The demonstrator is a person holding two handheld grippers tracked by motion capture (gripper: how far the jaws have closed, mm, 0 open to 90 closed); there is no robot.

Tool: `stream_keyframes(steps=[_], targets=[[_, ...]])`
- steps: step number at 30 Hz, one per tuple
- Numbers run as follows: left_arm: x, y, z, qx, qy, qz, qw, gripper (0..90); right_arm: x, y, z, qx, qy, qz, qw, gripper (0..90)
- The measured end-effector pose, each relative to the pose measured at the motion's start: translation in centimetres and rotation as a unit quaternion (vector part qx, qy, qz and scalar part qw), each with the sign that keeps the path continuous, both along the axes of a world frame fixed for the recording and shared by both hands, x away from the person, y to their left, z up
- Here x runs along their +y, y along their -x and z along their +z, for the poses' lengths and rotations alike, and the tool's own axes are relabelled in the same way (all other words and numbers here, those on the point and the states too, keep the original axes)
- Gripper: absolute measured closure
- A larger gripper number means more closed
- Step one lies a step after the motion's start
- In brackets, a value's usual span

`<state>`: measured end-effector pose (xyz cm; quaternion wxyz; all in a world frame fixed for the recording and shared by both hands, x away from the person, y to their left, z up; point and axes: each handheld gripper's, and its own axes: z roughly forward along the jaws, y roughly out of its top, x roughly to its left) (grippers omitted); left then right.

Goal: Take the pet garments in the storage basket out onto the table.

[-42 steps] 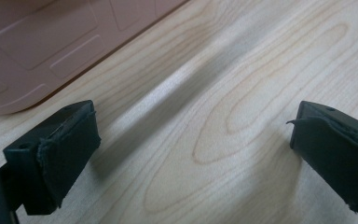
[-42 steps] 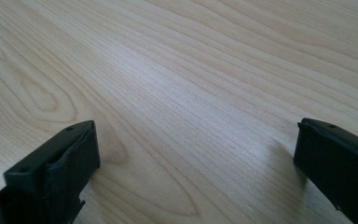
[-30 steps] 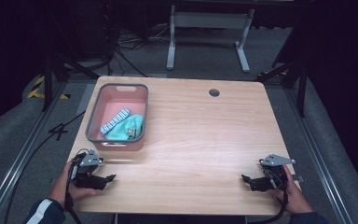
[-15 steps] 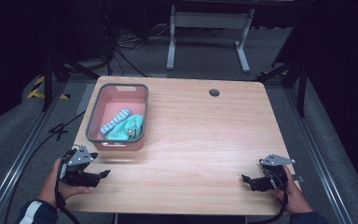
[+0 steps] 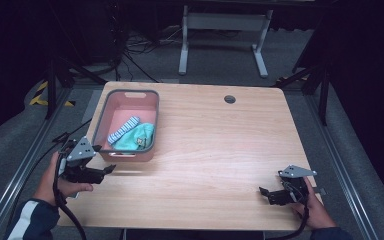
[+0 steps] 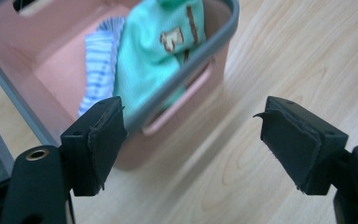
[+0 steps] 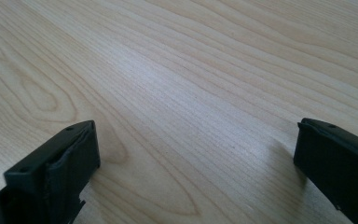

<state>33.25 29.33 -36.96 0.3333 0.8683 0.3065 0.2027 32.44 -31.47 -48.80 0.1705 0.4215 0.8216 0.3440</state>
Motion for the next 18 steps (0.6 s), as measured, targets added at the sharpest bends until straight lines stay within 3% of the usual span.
stream_keyframes(steps=[5,11,13,18], targets=[[-0.9,-1.9,1.6,0.002,-0.007,-0.012,0.9999,21.5,0.0,0.0,0.0,0.000,0.002,0.001,1.0000,0.4],[-2.1,-4.3,1.4,0.019,-0.033,-0.008,0.9992,21.2,0.0,0.0,0.0,-0.001,0.001,0.001,1.0000,0.4],[-2.8,-5.9,1.1,0.032,-0.046,-0.009,0.9984,21.3,0.0,0.0,0.0,-0.001,0.001,0.001,1.0000,0.4],[-3.2,-8.2,1.1,0.047,-0.057,-0.007,0.9973,20.5,0.0,0.0,0.0,0.000,0.001,0.001,1.0000,0.4]])
